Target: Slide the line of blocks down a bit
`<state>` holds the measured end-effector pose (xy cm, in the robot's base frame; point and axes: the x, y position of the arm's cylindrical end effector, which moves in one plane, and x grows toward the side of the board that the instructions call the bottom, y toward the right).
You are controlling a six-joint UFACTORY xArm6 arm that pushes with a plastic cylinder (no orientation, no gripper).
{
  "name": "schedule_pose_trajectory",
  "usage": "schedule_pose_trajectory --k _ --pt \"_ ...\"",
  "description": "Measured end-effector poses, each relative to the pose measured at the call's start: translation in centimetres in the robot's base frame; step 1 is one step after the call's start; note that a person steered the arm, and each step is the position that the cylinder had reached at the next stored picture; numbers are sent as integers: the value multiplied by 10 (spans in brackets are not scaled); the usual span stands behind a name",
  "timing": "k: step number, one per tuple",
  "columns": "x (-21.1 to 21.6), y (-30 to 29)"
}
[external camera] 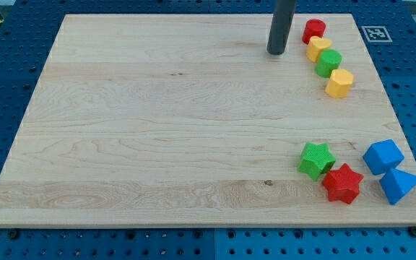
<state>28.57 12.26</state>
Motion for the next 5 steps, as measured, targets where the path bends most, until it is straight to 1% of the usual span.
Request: schedule_pose_trajectory --k 1,2,4,5 --pt "-38 0" --pt "-66 7" --pt "-68 88" --pt "-64 88"
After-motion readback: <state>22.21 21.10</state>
